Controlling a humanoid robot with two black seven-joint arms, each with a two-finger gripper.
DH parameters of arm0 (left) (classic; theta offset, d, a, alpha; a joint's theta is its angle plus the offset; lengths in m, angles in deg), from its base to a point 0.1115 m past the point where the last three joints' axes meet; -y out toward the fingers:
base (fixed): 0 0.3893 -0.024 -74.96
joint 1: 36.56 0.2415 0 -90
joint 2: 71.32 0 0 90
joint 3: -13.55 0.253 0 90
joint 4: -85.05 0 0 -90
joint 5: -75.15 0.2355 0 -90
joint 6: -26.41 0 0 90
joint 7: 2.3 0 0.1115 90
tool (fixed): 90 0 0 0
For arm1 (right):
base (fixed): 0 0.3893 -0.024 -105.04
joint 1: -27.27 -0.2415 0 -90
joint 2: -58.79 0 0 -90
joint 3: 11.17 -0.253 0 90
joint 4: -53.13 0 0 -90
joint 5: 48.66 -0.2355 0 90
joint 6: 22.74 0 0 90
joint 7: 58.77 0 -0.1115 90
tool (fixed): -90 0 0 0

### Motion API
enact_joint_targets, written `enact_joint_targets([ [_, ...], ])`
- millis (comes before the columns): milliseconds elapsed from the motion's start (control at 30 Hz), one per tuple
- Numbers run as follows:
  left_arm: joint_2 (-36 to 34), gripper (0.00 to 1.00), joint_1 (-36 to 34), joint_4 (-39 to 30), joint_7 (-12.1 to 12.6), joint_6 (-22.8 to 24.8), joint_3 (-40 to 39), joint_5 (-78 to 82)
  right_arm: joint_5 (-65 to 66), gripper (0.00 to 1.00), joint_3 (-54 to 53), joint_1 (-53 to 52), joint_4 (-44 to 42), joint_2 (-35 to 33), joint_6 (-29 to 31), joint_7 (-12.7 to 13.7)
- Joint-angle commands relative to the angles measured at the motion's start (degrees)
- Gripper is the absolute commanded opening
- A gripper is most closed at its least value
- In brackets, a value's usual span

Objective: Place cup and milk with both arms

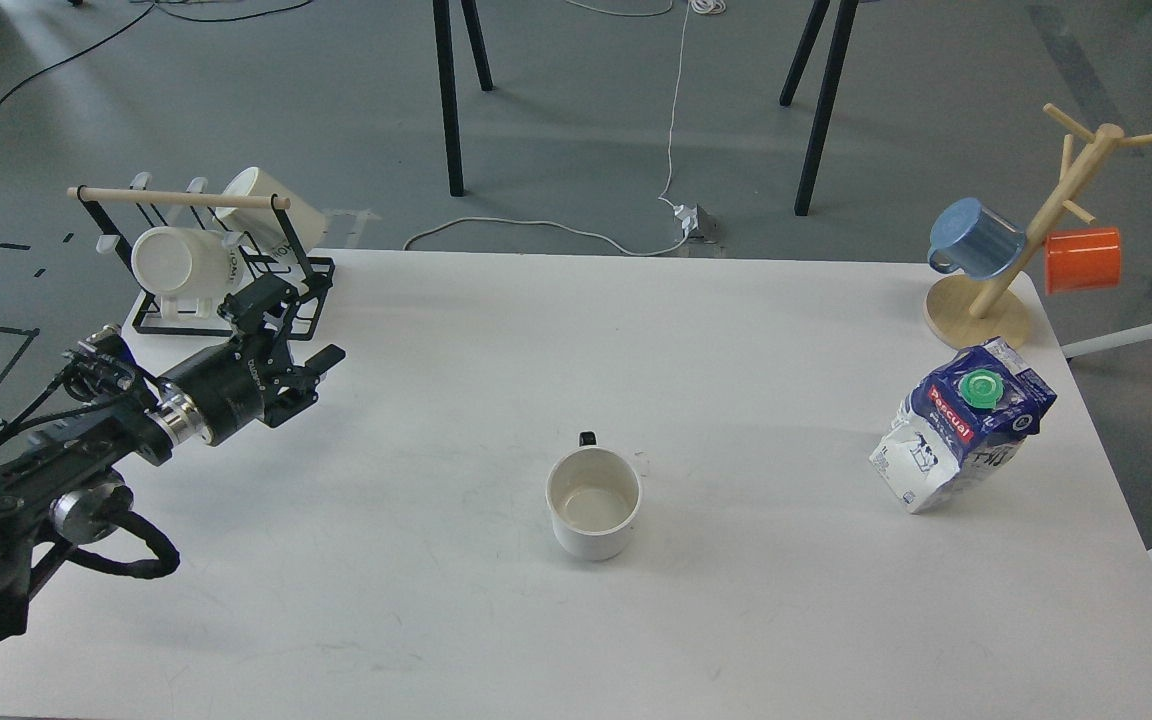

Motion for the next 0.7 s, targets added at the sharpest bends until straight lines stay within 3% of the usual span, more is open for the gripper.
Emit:
enact_joint_targets([
  [0,-0.1,0.99,0.3,0.0,0.0,0.0,0.0,0.1,-0.8,0.98,0.0,6.6,-0.2,5.2,0.0,-0.1],
  [300,-0.1,0.99,1.5,0.0,0.0,0.0,0.3,0.6,0.9,0.98,0.5,6.5,0.8,20.8,0.0,0.1],
  [667,0.7,0.99,2.8,2.0,0.0,0.0,0.5,0.7,5.1,0.98,7.2,-5.8,0.8,28.6,0.0,0.0],
])
